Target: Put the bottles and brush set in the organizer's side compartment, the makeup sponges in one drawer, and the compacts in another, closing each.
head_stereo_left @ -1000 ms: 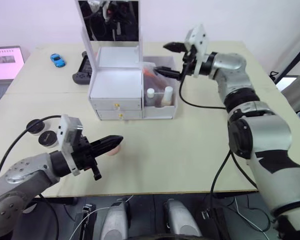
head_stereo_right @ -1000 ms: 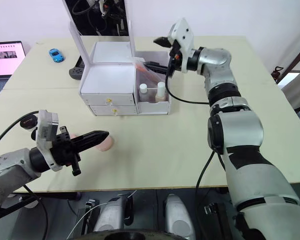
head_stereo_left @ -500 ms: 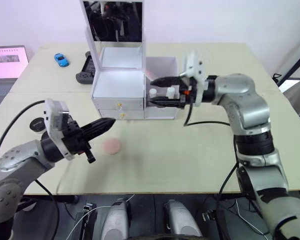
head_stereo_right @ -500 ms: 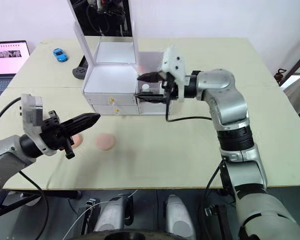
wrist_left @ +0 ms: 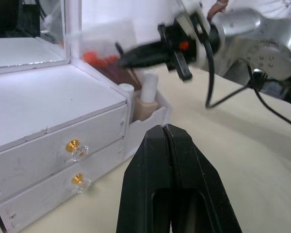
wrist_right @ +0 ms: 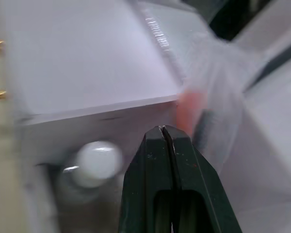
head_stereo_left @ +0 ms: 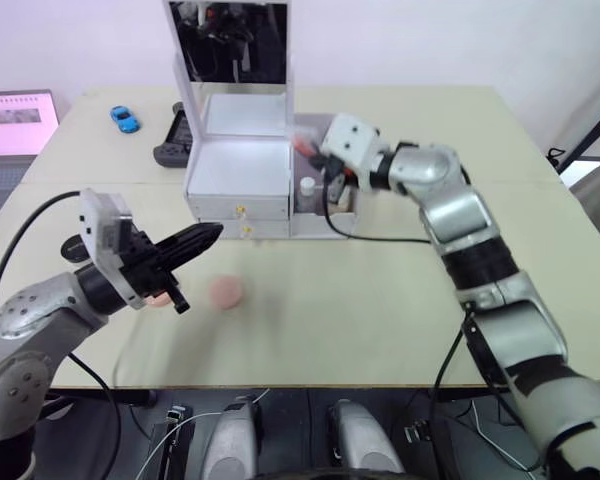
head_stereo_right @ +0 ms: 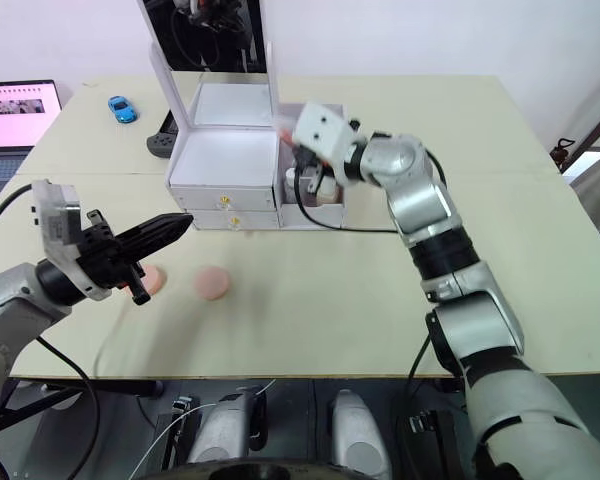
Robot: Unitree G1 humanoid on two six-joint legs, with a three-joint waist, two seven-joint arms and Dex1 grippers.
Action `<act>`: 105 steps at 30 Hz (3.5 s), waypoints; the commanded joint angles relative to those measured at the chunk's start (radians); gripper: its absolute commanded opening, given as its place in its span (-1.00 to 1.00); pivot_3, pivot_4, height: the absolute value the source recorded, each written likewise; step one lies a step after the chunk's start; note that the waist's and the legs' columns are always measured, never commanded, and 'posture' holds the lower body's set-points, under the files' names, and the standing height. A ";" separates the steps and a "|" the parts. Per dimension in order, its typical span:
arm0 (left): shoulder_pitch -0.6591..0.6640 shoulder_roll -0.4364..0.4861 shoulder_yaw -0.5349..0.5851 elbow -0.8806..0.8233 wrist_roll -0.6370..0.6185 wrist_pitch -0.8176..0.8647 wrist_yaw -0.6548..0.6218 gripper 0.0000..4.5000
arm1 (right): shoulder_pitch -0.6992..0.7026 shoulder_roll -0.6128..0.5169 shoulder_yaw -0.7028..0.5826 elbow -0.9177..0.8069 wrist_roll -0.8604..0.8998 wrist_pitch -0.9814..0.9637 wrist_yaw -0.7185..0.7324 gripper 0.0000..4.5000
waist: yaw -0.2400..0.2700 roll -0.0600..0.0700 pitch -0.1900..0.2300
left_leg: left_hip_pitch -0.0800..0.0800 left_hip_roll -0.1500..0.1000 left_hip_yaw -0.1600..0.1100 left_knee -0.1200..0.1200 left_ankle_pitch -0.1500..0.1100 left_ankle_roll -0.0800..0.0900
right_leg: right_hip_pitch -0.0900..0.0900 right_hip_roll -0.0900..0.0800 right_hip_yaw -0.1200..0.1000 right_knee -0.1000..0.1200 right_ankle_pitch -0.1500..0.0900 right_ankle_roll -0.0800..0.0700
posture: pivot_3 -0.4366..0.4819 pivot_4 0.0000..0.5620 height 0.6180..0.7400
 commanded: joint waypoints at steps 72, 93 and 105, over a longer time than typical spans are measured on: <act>0.182 -0.255 -0.025 -0.069 0.386 -0.042 0.312 0.99 | 0.373 -0.315 -0.271 -0.560 0.653 0.354 0.426 1.00 | -0.013 -0.002 -0.001 | 0.011 0.004 0.006 0.000 -0.001 0.001 | 0.010 0.001 0.005 0.000 0.000 0.000 | -0.05 -0.47 0.94; -0.135 -0.614 -0.396 0.144 0.688 -0.118 0.552 -0.05 | 0.315 -0.331 -0.219 -0.680 0.634 0.437 0.338 1.00 | 0.009 -0.002 -0.001 | 0.011 0.003 0.003 0.002 -0.001 0.001 | 0.011 0.004 0.005 0.000 0.000 0.000 | -0.05 -0.47 0.94; -0.152 -0.660 -0.383 0.181 0.760 -0.154 0.579 -0.05 | 0.326 -0.353 -0.212 -0.670 0.609 0.411 0.324 1.00 | 0.009 -0.002 -0.001 | 0.011 0.003 0.002 0.002 -0.001 0.001 | 0.011 0.004 0.005 0.000 0.000 0.000 | -0.05 -0.47 0.94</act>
